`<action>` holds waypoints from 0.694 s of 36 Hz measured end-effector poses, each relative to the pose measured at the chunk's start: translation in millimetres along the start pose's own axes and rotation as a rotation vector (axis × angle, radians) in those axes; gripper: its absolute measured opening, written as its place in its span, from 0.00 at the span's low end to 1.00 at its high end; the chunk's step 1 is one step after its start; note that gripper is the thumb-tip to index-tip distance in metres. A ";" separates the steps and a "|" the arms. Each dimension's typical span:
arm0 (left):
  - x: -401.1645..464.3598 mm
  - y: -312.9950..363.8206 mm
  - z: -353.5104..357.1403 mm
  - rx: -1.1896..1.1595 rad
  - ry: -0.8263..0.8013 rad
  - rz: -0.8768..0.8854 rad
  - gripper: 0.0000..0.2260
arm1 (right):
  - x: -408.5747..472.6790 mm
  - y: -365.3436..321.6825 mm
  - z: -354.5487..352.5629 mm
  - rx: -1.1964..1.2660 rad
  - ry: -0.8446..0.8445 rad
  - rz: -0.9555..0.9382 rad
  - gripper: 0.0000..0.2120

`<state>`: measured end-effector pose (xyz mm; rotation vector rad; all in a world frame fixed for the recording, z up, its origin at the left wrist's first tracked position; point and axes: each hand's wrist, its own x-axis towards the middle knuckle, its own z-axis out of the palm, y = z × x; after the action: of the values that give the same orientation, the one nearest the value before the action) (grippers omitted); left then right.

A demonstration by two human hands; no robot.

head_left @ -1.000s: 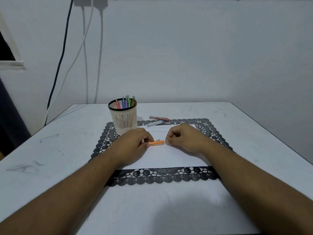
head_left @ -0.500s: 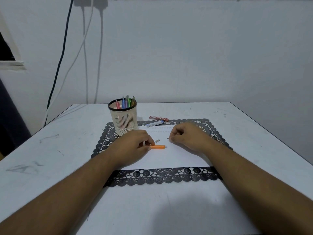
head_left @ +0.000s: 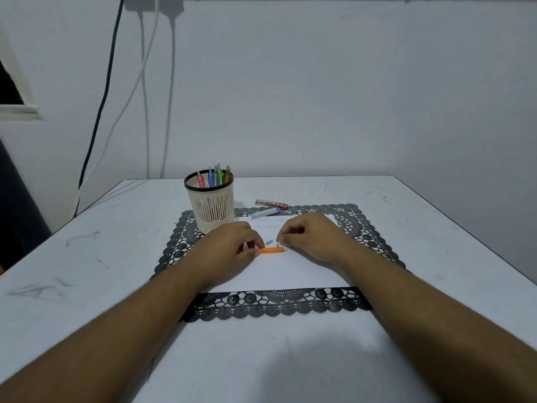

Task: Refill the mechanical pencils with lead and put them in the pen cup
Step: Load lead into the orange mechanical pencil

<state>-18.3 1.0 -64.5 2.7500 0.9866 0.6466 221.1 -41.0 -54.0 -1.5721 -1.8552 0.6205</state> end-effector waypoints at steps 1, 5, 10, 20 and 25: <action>0.7 -0.3 0.5 0.003 -0.001 -0.002 0.08 | 0.2 2.3 -1.3 -0.003 0.013 0.006 0.05; 3.0 -0.7 2.2 0.009 0.004 -0.006 0.08 | 2.5 10.8 -7.5 0.041 0.098 0.025 0.07; 6.2 -1.5 4.2 0.022 0.014 -0.013 0.08 | 3.0 14.9 -13.9 0.135 0.184 0.067 0.06; -2.7 -5.0 -2.8 -0.036 0.016 -0.048 0.08 | 46.1 6.4 -22.1 -0.158 0.259 0.064 0.07; -3.2 -3.8 -4.5 -0.016 -0.010 -0.032 0.07 | 73.4 -2.2 -4.7 -0.516 0.082 -0.101 0.14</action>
<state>-24.6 1.9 -62.7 2.7155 1.0166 0.6329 215.8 30.5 -37.7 -1.7665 -2.1242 0.0227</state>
